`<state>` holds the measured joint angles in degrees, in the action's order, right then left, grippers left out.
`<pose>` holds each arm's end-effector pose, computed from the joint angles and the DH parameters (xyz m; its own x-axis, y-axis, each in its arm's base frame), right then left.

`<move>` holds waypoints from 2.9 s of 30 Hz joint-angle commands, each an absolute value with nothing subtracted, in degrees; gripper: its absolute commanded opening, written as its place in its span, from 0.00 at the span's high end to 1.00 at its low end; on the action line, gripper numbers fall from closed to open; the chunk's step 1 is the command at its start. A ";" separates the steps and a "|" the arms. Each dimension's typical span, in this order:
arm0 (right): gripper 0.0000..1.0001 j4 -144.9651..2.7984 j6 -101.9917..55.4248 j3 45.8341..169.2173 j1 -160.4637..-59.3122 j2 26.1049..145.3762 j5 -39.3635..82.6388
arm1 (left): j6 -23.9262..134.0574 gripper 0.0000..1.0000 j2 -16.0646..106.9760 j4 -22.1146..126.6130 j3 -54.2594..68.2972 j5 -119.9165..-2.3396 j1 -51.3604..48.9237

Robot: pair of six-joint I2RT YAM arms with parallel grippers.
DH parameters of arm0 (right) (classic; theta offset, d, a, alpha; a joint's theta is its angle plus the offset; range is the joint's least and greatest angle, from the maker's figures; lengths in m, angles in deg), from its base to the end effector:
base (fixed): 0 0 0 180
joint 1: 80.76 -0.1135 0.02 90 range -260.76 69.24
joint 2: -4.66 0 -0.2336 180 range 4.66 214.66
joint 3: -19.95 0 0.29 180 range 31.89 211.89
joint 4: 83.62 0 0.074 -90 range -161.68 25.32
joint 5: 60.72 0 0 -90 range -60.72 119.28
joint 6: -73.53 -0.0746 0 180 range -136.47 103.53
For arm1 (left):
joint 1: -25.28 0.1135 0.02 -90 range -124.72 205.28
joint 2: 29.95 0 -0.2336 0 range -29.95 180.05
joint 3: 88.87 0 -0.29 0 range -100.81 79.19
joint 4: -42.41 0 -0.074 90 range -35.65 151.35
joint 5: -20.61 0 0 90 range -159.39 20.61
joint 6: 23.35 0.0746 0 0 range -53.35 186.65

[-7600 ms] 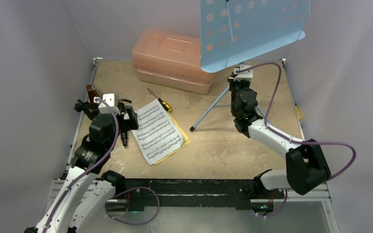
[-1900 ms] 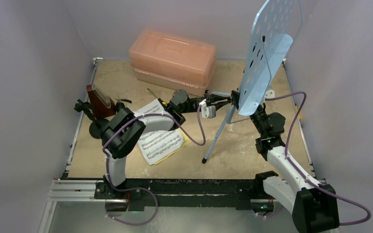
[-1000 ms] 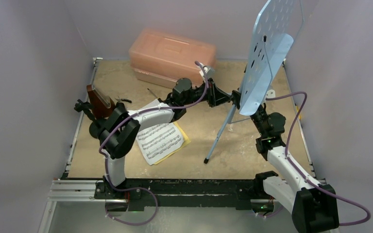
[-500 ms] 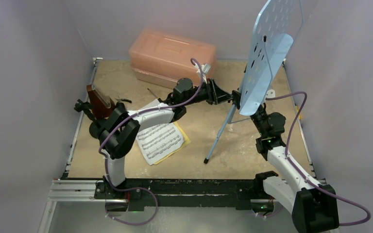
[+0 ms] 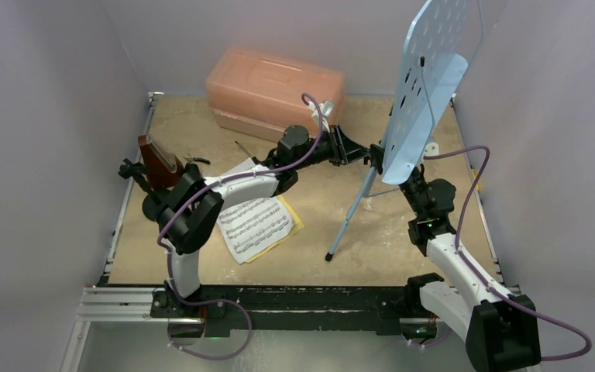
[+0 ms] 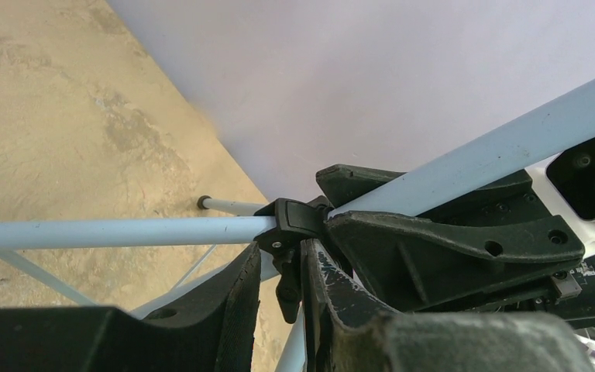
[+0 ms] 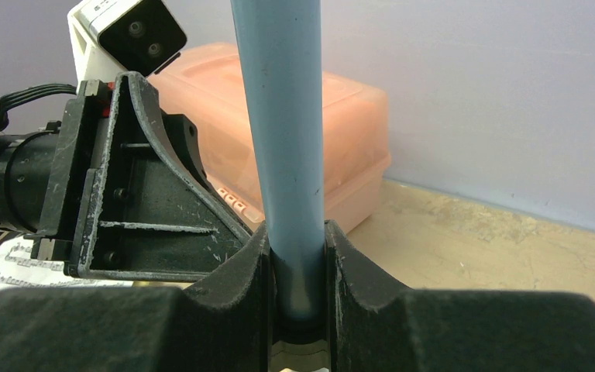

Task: Pack up the instrument practice props
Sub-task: Unscrew the knob on the music stand.

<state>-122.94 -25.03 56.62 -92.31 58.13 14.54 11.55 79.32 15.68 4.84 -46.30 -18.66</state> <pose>0.2838 0.0774 0.2734 0.3080 0.2099 -0.9280 -0.4750 0.8790 0.0411 0.3443 -0.3725 0.2301 -0.7277 -0.3465 -0.5920 0.5651 0.1864 -0.8037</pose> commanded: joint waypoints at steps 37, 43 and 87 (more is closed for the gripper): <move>0.95 -121.95 -33.04 59.40 -93.44 58.69 10.29 | -6.67 0.67 87.81 2.35 11.91 -40.37 -12.95; 0.95 -121.65 -32.83 59.30 -93.42 58.20 10.59 | -4.67 0.59 85.52 1.86 13.13 -40.16 -13.02; 0.95 -121.65 -32.87 59.40 -93.43 58.41 10.38 | 14.83 0.53 77.05 6.80 8.35 -44.44 -16.12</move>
